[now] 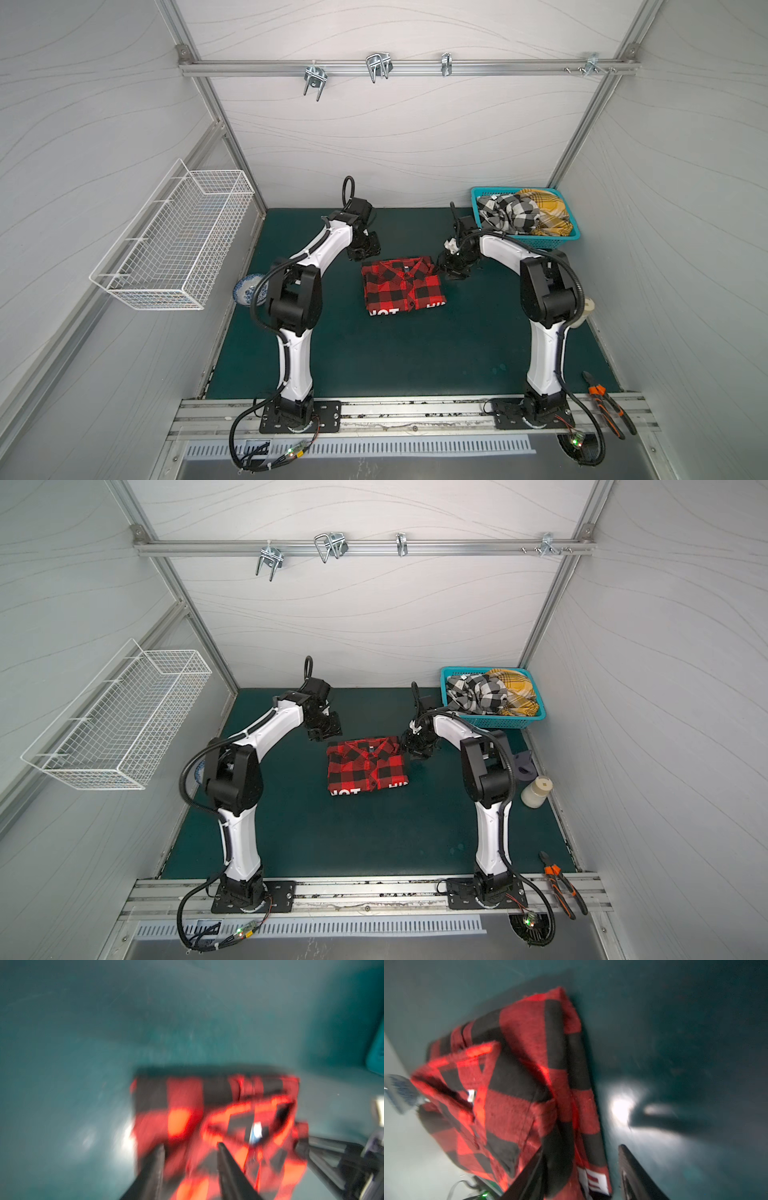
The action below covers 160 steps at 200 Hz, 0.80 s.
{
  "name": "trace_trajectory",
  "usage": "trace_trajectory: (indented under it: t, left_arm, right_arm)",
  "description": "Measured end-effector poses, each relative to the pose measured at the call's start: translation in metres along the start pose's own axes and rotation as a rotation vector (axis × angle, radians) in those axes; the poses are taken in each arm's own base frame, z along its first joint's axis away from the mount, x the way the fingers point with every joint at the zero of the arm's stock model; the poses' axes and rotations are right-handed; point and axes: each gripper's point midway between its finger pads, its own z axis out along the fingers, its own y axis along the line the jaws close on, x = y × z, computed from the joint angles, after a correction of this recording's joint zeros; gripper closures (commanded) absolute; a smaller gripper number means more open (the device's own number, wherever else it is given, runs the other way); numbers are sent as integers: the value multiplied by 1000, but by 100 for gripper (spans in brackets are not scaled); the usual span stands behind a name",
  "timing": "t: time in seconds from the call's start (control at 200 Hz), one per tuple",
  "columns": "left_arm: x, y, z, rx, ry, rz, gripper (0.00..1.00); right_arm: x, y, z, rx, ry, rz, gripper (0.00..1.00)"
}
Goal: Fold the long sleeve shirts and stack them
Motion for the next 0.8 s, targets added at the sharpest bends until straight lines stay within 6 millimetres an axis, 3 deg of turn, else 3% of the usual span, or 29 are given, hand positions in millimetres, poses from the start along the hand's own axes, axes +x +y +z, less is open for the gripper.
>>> trace_trajectory:
  t: [0.115, 0.24, 0.385, 0.505, 0.67, 0.8]
  left_arm:
    - [33, 6, -26, 62, 28, -40, 82]
    - [48, 10, -9, 88, 99, -80, 86]
    - [49, 16, 36, 59, 191, -96, 91]
    - [40, 23, 67, 26, 227, -107, 94]
    - [25, 29, 87, 9, 233, -116, 94]
    - [19, 31, 91, 3, 227, -109, 90]
  right_arm:
    - [17, 16, -26, 35, -37, -64, 59]
    - [26, 41, -34, 29, -58, -125, 71]
    - [36, 52, -17, 15, -20, -128, 82]
    - [34, 44, 7, -8, 19, -83, 86]
    - [32, 20, 45, 3, 85, -22, 87]
    - [25, 21, 43, -14, 79, -13, 85]
